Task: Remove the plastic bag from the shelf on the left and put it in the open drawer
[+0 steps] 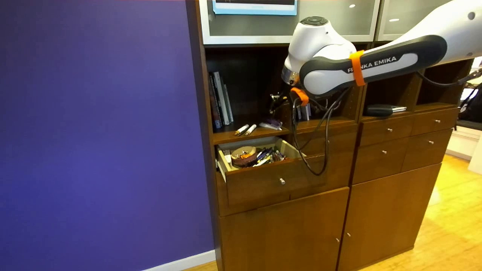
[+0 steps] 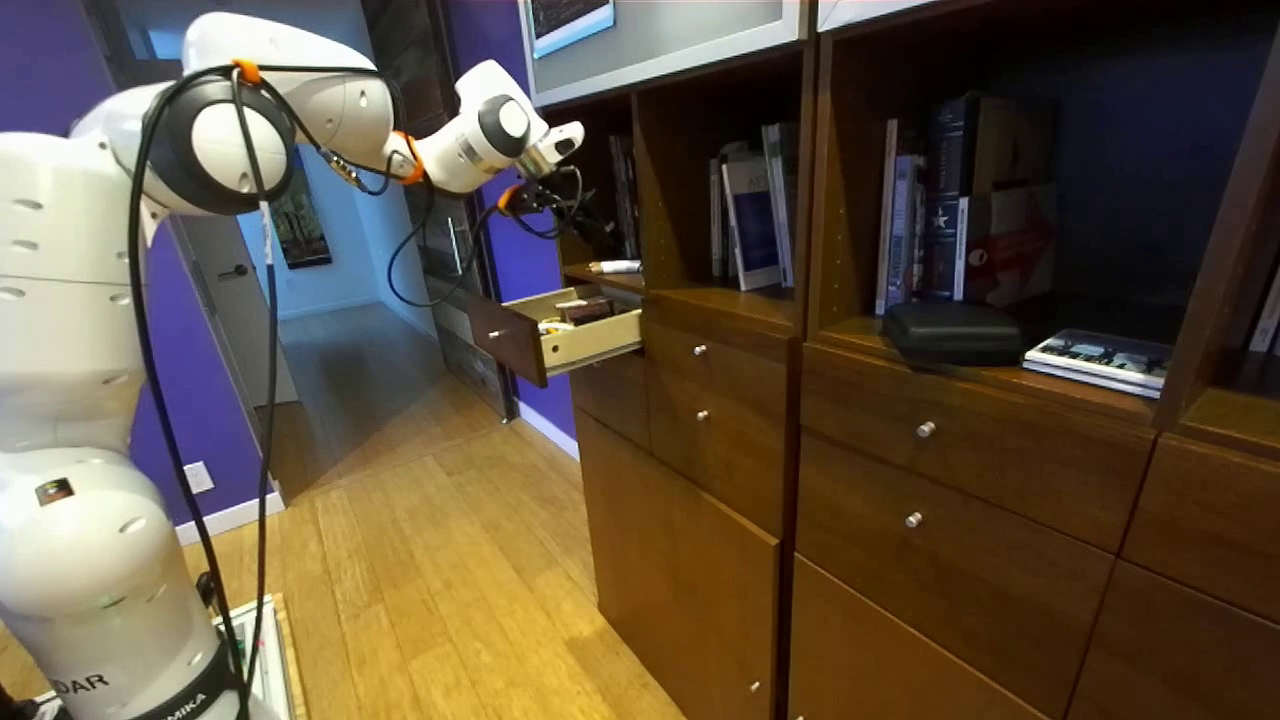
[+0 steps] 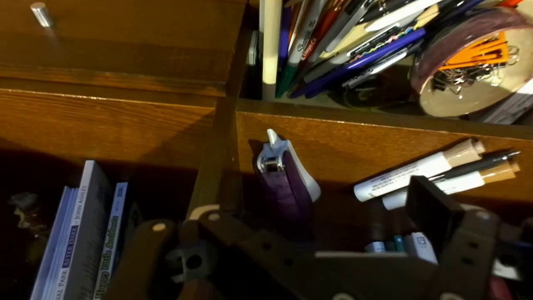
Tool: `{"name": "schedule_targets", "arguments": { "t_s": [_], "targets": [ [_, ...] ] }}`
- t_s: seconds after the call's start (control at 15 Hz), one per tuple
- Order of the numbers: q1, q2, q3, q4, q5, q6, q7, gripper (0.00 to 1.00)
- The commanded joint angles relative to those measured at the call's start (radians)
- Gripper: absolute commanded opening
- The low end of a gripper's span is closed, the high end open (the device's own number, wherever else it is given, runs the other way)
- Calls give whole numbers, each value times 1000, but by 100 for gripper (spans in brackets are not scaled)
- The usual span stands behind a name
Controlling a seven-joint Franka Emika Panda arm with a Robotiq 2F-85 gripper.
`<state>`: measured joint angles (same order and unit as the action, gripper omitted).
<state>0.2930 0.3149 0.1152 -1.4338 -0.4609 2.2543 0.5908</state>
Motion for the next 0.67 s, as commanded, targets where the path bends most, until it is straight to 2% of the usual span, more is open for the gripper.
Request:
{"name": "schedule_targets", "arguments": {
  "t_s": [0.0, 0.13, 0.33, 0.53, 0.6],
  "targets": [
    [48, 81, -45, 92, -56, 20, 17, 100],
    [67, 115, -69, 121, -79, 24, 22, 100],
    [70, 154, -87, 159, -50, 36, 10, 100],
    [57, 190, -98, 193, -23, 58, -25, 100],
    [35, 199, -79, 197, -25, 71, -32, 100]
  ]
}}
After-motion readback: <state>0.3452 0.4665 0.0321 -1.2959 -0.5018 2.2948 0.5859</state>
